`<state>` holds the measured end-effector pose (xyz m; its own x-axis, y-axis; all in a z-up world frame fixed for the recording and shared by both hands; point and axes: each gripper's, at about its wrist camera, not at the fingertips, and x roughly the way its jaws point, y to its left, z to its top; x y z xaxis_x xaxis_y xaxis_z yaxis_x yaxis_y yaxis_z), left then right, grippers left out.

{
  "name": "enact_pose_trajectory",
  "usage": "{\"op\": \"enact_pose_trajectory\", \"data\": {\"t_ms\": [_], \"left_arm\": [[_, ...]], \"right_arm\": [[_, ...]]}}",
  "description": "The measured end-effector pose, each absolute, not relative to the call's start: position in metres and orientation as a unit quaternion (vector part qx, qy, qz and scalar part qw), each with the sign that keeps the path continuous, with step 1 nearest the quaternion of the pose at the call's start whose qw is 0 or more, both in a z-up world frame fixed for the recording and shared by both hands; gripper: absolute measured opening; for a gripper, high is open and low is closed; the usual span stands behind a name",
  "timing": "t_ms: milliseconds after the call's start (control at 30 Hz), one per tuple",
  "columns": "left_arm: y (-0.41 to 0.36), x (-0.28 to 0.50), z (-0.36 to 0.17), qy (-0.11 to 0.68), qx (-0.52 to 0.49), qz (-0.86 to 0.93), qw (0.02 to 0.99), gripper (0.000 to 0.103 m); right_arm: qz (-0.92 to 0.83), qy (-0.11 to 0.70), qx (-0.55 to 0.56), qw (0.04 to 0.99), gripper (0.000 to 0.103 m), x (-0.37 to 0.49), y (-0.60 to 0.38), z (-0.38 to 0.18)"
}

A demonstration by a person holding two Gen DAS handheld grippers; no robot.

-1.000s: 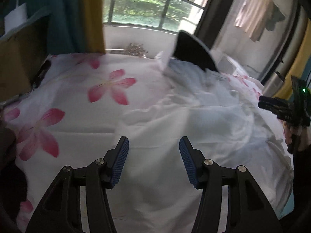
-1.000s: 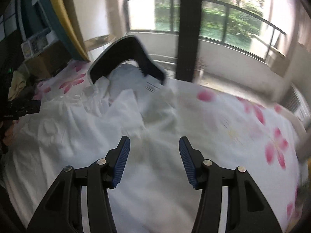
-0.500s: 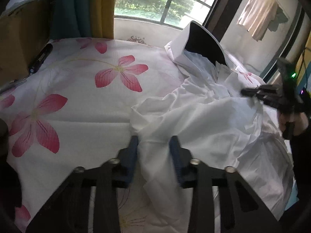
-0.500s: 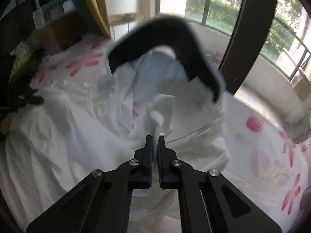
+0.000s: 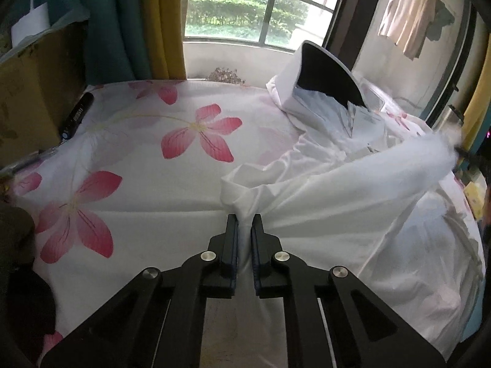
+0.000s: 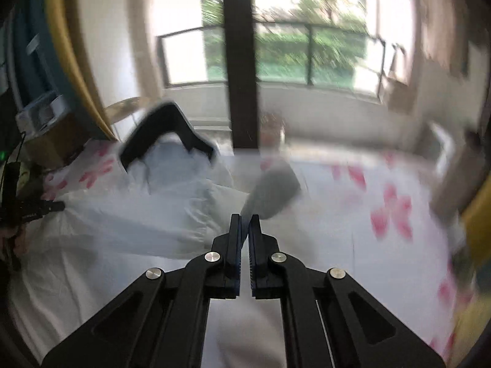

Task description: Fold large clothes

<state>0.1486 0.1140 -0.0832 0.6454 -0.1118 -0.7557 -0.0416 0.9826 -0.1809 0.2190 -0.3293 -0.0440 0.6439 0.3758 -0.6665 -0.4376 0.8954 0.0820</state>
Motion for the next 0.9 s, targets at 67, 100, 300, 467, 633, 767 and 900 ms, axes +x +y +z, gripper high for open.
{"op": "enact_pose_trajectory", "data": {"t_ms": [67,100,300,467,633,767,900], "left_arm": [[0.111,0.150,-0.085,0.429,-0.091,-0.015,0.898,0.009],[0.110,0.152,-0.085,0.436,-0.089,-0.011,0.896,0.011],[0.099,0.137,-0.058,0.400,-0.066,0.002,0.914,0.039],[0.077,0.113,-0.041,0.388,-0.047,-0.050,0.919,0.039],[0.059,0.099,-0.069,0.435,-0.027,-0.080,0.897,0.038],[0.059,0.097,-0.086,0.455,-0.028,-0.078,0.887,0.038],[0.055,0.097,-0.094,0.455,-0.006,-0.080,0.887,0.003]], "right_arm": [[0.204,0.398,-0.024,0.894,0.005,0.209,-0.348,-0.071],[0.198,0.416,-0.022,0.887,0.005,0.205,-0.351,-0.082],[0.183,0.438,0.005,0.880,0.011,0.186,-0.379,-0.099],[0.173,0.418,0.013,0.892,0.055,0.197,-0.392,-0.085],[0.207,0.410,0.015,0.888,0.060,0.214,-0.387,-0.084],[0.228,0.434,0.000,0.872,0.060,0.229,-0.376,-0.098],[0.247,0.433,-0.013,0.867,0.018,0.231,-0.367,-0.102]]}}
